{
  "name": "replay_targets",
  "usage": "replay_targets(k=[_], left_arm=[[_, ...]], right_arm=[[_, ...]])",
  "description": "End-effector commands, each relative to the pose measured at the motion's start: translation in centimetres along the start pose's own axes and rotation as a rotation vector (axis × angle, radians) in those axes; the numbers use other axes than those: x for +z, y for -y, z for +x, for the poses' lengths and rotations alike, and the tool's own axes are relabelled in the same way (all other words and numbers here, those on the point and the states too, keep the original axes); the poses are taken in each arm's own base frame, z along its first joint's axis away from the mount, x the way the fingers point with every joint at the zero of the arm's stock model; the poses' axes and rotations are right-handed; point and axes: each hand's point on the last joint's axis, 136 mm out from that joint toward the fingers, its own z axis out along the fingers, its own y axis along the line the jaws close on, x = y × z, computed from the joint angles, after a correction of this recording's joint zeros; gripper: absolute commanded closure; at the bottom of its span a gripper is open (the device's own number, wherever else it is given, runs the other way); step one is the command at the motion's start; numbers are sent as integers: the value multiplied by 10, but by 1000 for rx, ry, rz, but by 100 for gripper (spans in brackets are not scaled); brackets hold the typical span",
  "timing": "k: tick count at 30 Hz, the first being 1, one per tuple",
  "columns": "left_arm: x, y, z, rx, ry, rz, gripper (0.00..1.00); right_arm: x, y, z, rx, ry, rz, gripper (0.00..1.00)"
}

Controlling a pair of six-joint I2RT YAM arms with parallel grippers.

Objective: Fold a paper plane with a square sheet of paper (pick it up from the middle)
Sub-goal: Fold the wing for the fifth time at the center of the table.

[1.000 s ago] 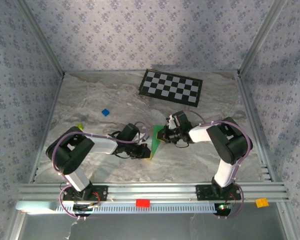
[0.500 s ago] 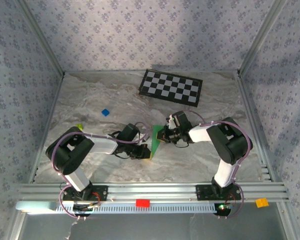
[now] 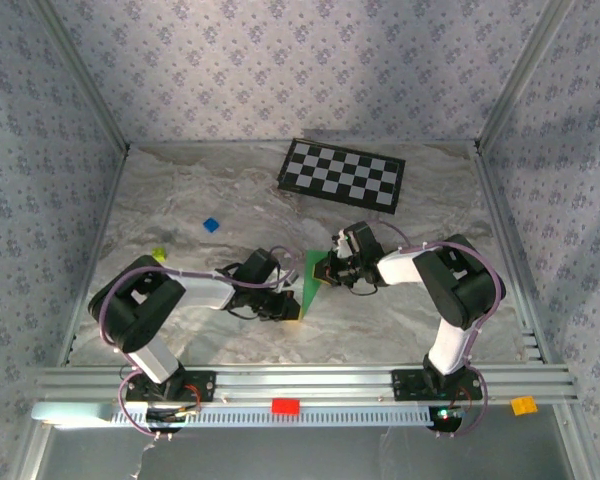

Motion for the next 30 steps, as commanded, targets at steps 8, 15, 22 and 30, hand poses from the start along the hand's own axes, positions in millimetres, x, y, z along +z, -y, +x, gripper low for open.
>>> replay_targets(k=[8, 15, 22, 30], left_arm=[[-22, 10, 7, 13, 49, -23, 79], [-51, 35, -22, 42, 217, -16, 84], [-45, 69, -49, 57, 221, 78, 90], [-18, 71, -62, 40, 172, 68, 94]], right_arm=[[8, 57, 24, 81, -46, 222, 92], [9, 56, 23, 80, -37, 220, 92], [10, 55, 25, 80, -40, 220, 92], [10, 58, 26, 86, -34, 222, 92]])
